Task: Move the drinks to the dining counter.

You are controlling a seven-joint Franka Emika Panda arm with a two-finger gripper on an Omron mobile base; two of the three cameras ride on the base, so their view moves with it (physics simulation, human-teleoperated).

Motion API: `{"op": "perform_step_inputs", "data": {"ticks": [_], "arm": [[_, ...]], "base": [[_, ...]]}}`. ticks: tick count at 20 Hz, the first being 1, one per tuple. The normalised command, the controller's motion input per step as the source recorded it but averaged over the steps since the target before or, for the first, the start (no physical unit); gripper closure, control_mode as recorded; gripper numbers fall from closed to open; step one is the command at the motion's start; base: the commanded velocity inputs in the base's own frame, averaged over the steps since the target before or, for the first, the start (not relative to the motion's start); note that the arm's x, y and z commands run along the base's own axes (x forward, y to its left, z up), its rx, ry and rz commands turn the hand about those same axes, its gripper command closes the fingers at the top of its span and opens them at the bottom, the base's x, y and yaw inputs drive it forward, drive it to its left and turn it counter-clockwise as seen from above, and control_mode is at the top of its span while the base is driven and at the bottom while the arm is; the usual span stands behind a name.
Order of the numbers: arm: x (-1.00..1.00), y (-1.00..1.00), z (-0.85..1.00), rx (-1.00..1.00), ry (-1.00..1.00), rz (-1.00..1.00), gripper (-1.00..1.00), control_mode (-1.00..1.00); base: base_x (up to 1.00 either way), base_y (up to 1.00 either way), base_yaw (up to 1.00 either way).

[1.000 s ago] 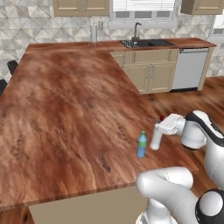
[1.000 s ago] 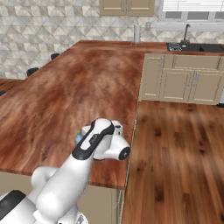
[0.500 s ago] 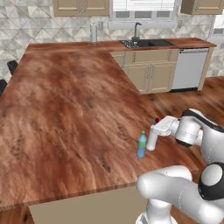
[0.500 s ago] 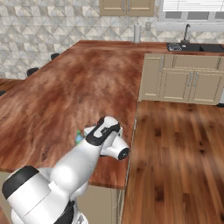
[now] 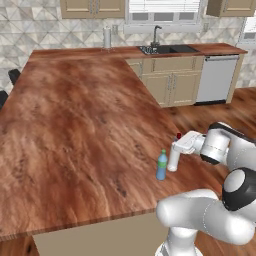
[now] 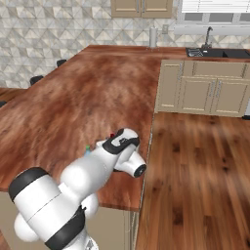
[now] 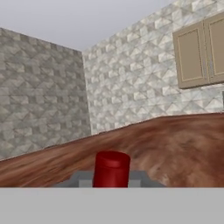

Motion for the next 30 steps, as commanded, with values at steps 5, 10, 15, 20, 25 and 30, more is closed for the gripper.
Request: {"op": "perform_step_inputs", "data": {"ticks": [5, 10, 15, 20, 25, 30], "arm": [[0.00, 0.02, -0.21, 0.00, -0.03, 0.00, -1.00, -1.00], [-0.10, 0.21, -0.10, 0.00, -0.05, 0.00, -1.00, -1.00], [-0.26, 0.29, 0.00, 0.00, -0.04, 0.00, -1.00, -1.00], [-0.22, 0.10, 0.00, 0.00, -0.03, 0.00, -1.00, -1.00], [-0.03, 0.00, 0.16, 0.00, 0.00, 0.00, -1.00, -1.00], [-0.01, 0.00, 0.36, 0.00, 0.00, 0.00, -1.00, -1.00]], "base": [[0.00, 0.00, 0.00], [0.00, 0.00, 0.00], [0.00, 0.00, 0.00], [0.00, 0.00, 0.00], [0.00, 0.00, 0.00], [0.00, 0.00, 0.00]]}}
